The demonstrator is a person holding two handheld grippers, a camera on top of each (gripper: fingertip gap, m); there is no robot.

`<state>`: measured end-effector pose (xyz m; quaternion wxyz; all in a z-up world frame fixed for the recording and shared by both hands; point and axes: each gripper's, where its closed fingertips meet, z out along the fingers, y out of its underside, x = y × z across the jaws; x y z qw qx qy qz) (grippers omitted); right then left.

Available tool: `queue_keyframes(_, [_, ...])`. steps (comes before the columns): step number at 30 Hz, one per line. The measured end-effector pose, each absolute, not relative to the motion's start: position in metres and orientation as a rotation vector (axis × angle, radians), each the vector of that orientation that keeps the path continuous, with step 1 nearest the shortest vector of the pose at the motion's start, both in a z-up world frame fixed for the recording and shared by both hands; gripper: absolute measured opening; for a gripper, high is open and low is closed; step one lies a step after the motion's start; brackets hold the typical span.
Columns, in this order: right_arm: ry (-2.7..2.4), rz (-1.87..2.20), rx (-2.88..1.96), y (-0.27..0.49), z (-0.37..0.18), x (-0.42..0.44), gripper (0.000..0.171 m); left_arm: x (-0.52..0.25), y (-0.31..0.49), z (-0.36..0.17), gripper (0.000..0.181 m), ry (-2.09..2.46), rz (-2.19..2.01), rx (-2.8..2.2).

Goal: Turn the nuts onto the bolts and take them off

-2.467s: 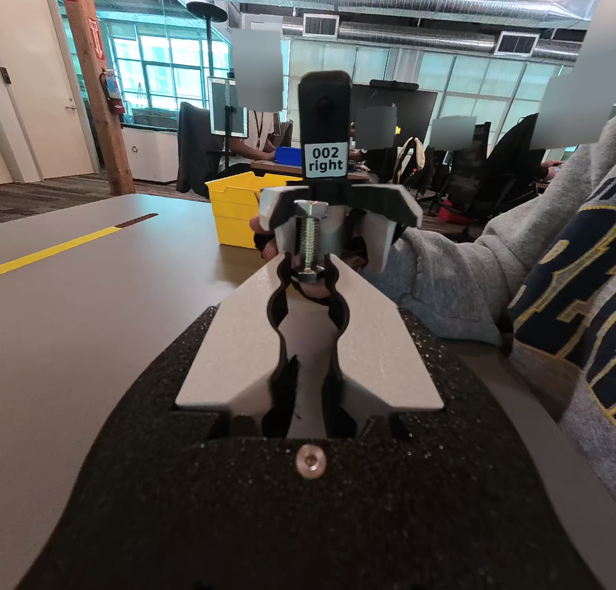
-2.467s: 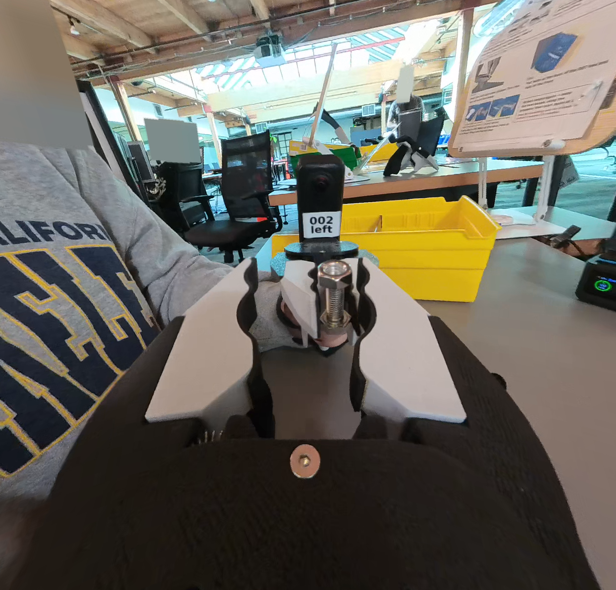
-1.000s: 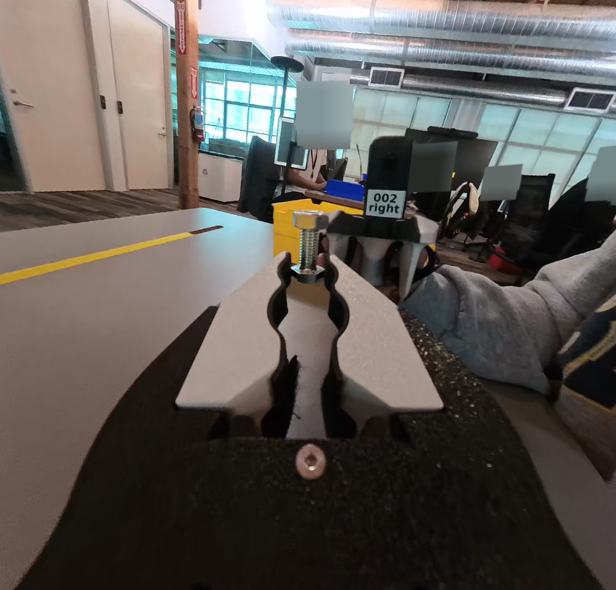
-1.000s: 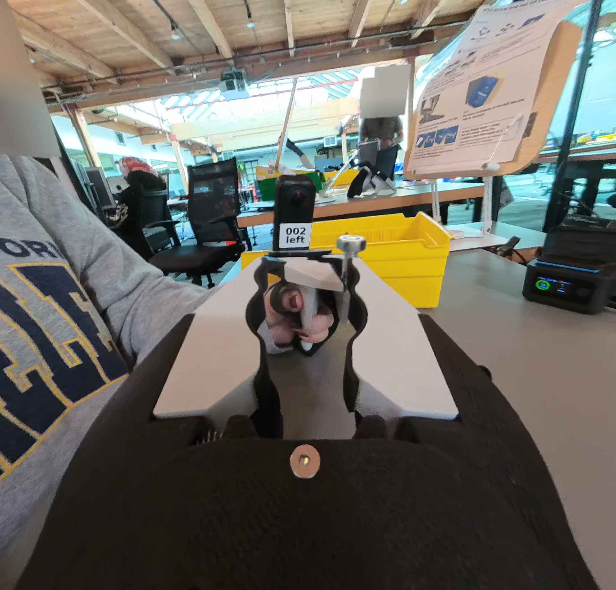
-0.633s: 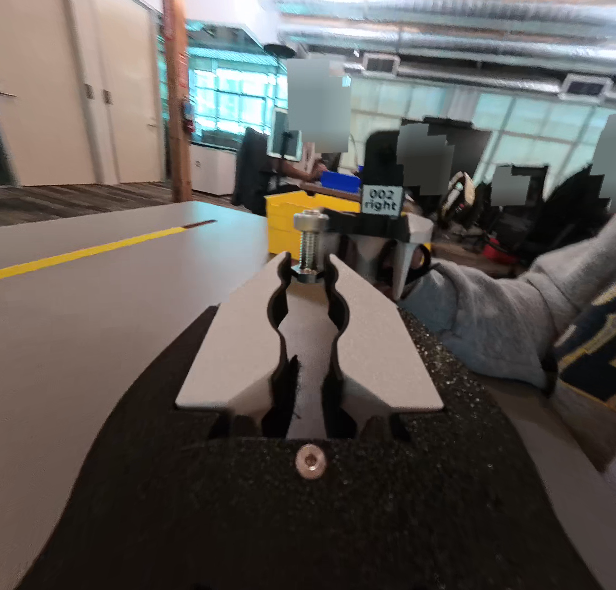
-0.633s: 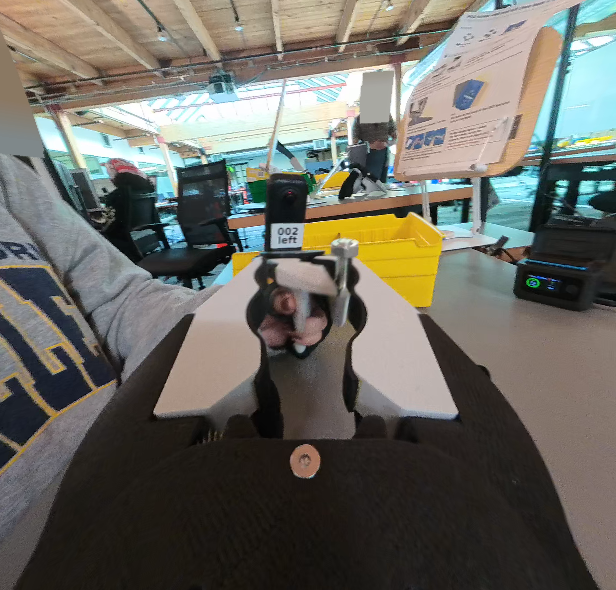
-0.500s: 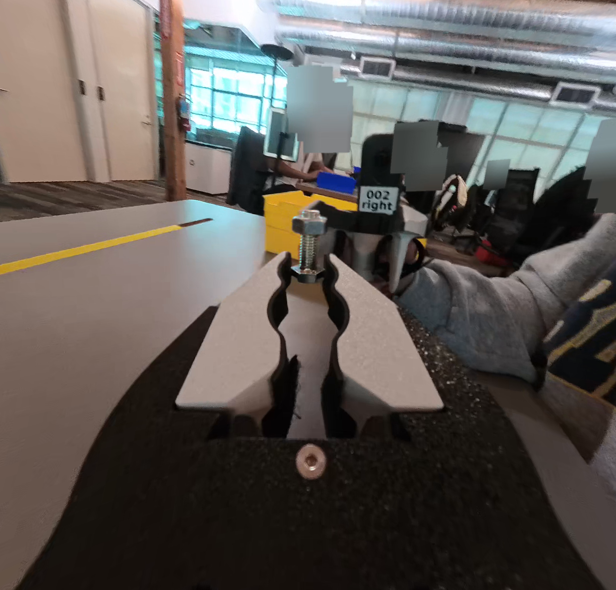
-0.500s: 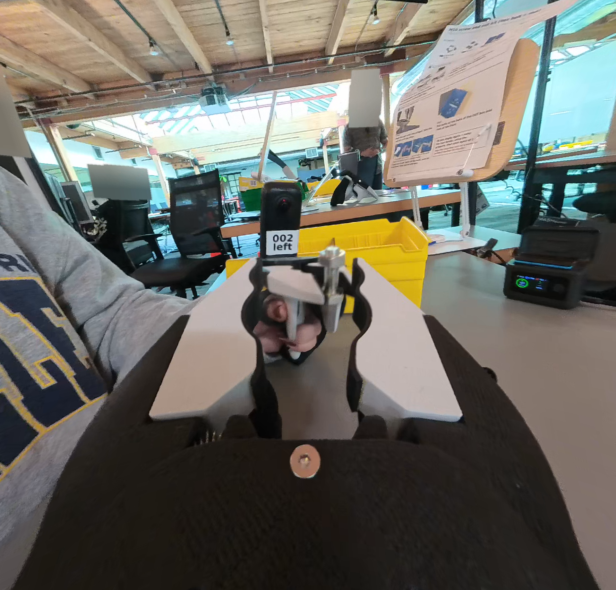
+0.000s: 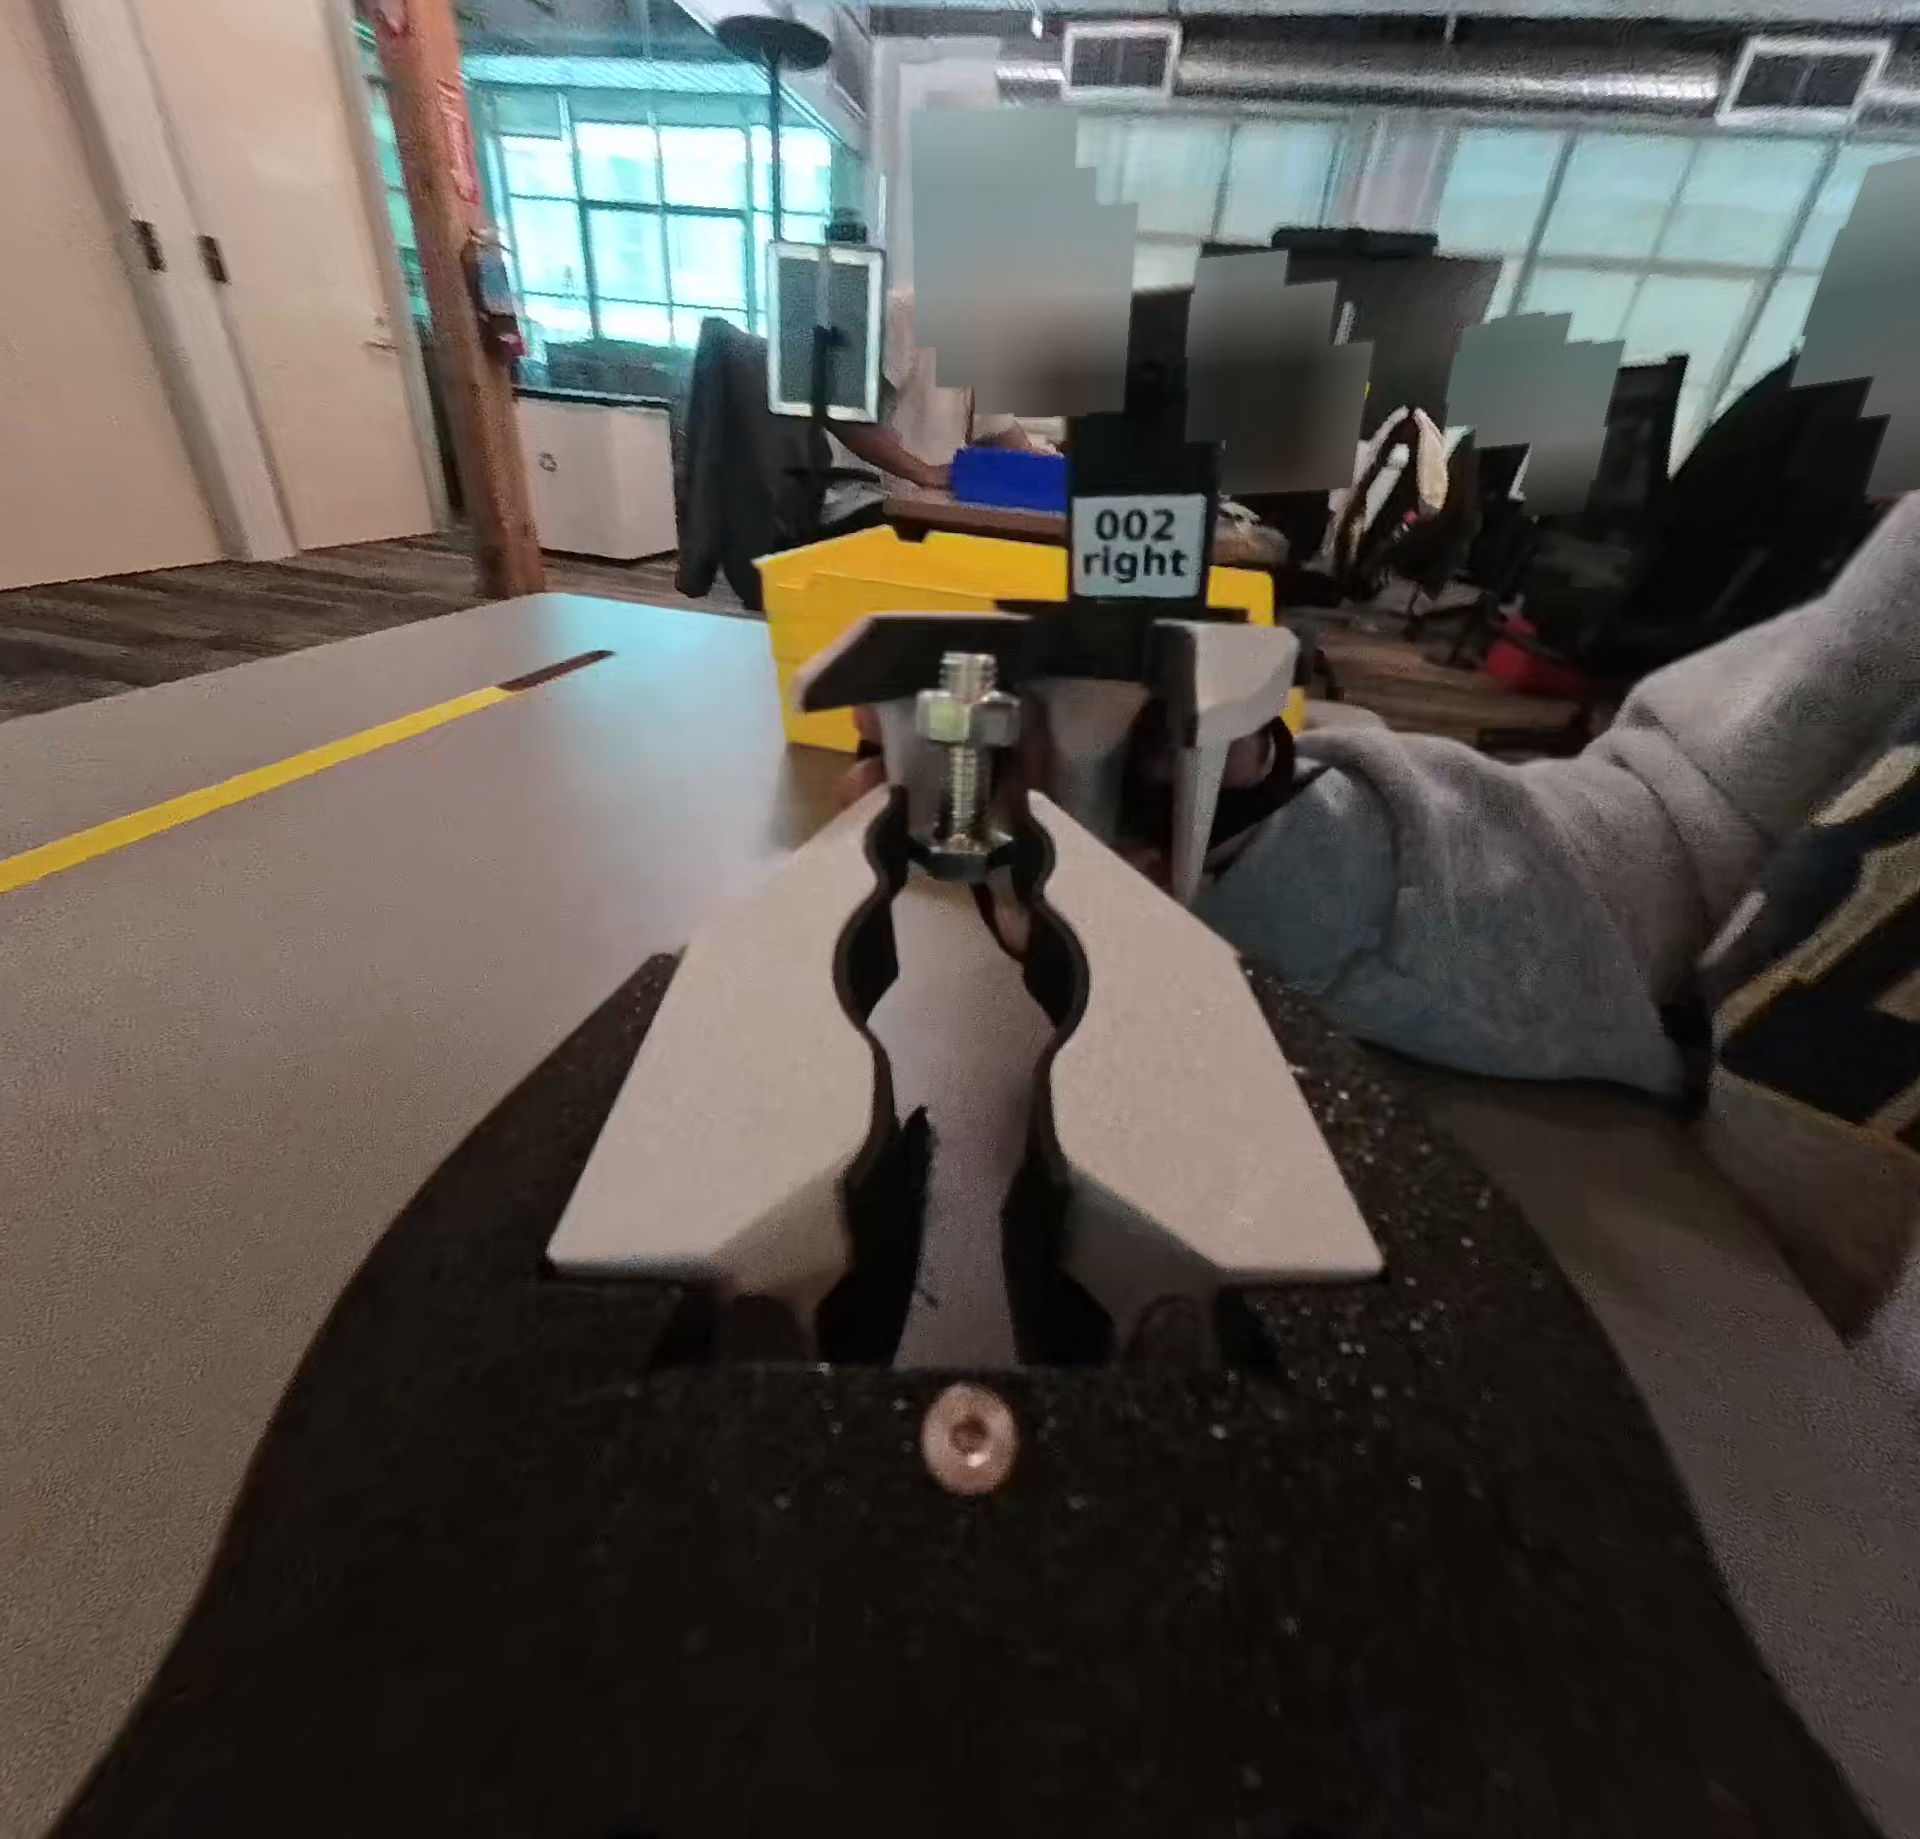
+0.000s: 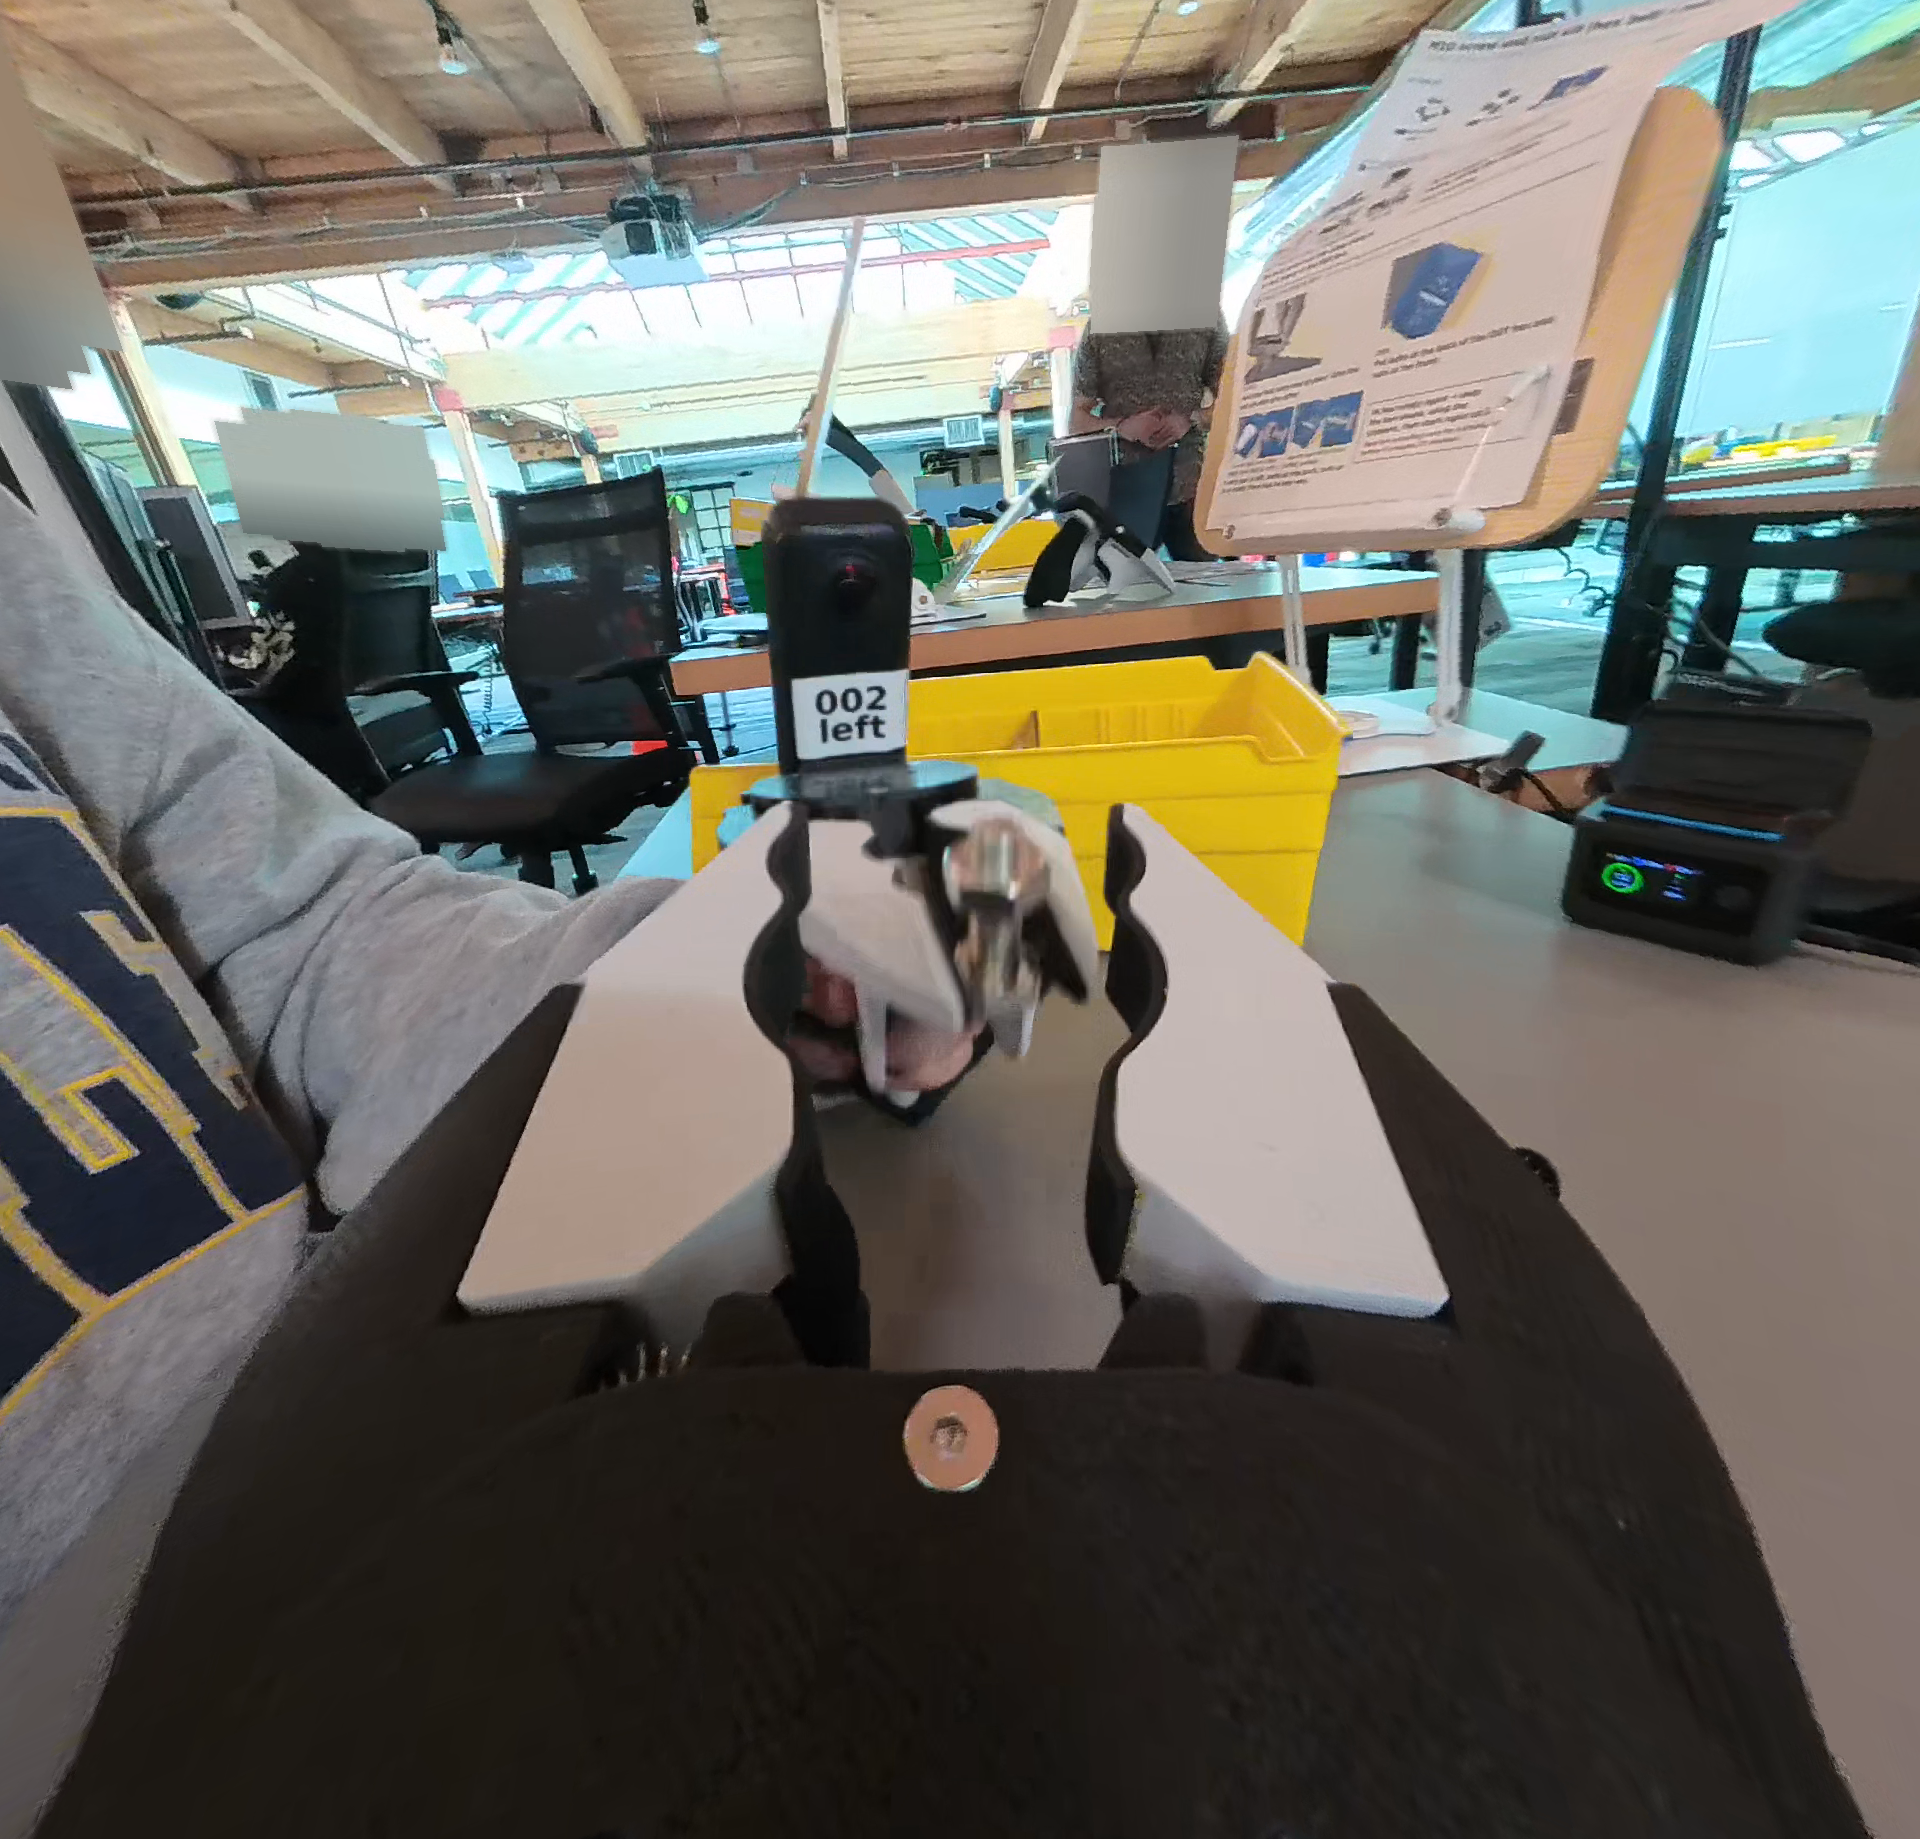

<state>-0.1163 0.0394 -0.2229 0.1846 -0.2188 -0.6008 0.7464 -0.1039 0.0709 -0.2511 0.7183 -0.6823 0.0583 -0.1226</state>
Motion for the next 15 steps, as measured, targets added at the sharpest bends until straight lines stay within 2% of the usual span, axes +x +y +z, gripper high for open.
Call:
queue_keyframes(2, [-1.736,2.098,-0.577,0.029,-0.226,-0.112,0.057,-0.09,0.077,-0.255,0.017,0.186,-0.273,-1.532])
queue_keyframes(5, [-1.779,2.057,-0.57,0.028,-0.231,-0.112,0.06,-0.109,0.072,-0.247,0.017,0.088,-0.235,-1.479])
queue_keyframes(8, [-1.773,2.088,-0.576,0.039,-0.229,-0.11,0.047,-0.14,0.058,-0.239,0.017,-0.046,-0.179,-1.421])
queue_keyframes(9, [-1.759,2.094,-0.589,0.041,-0.227,-0.111,0.048,-0.142,0.057,-0.24,0.017,-0.047,-0.182,-1.425])
queue_keyframes(15, [-1.756,2.079,-0.537,0.026,-0.226,-0.109,0.056,-0.092,0.077,-0.255,0.017,0.177,-0.281,-1.531])
